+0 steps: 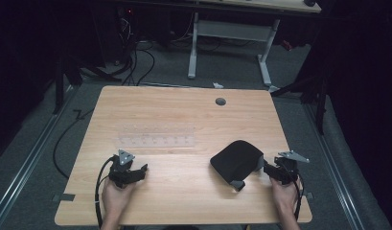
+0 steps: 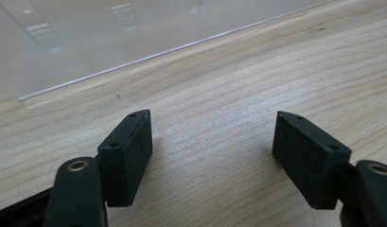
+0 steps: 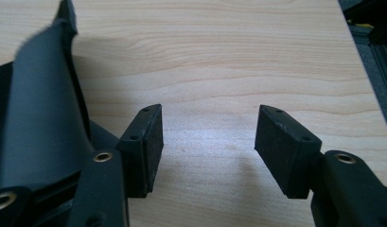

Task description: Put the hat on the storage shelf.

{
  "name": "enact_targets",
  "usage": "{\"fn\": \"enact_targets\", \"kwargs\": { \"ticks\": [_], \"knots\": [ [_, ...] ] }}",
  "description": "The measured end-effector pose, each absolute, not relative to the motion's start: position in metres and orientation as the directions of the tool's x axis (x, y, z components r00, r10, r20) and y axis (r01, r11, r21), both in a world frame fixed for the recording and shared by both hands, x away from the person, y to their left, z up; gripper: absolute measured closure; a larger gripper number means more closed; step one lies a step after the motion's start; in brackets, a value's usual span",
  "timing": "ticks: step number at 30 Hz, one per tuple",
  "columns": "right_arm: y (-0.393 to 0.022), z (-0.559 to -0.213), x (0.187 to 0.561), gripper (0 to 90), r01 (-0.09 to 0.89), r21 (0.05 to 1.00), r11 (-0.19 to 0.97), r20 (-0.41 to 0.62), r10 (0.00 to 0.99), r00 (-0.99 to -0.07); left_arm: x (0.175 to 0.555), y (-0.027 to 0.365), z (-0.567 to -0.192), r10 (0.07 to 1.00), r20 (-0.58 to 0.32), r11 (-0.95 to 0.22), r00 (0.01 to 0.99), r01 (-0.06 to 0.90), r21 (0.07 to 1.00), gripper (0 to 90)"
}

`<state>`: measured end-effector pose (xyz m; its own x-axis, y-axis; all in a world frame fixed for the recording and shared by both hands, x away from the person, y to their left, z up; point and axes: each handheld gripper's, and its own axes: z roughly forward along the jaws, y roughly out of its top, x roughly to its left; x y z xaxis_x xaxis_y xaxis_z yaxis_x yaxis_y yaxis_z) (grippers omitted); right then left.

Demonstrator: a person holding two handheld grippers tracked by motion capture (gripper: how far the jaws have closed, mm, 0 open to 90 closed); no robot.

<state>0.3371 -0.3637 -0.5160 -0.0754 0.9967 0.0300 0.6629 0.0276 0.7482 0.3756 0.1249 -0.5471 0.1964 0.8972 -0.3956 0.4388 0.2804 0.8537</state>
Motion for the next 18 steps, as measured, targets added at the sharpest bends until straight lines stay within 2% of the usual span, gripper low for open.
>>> {"fn": "enact_targets", "kwargs": {
  "ticks": [7,18],
  "knots": [
    [-0.37,-0.509,0.326,42.4,0.641,0.768,0.014,0.047,0.996,-0.078,0.376,0.125,-0.547,0.897,-0.396,0.28,0.197,0.439,0.854,29.9],
    [-0.371,-0.493,0.298,41.4,0.594,0.805,0.005,0.093,0.986,-0.135,0.376,0.125,-0.547,0.897,-0.396,0.28,0.197,0.439,0.854,29.9]
  ]
}}
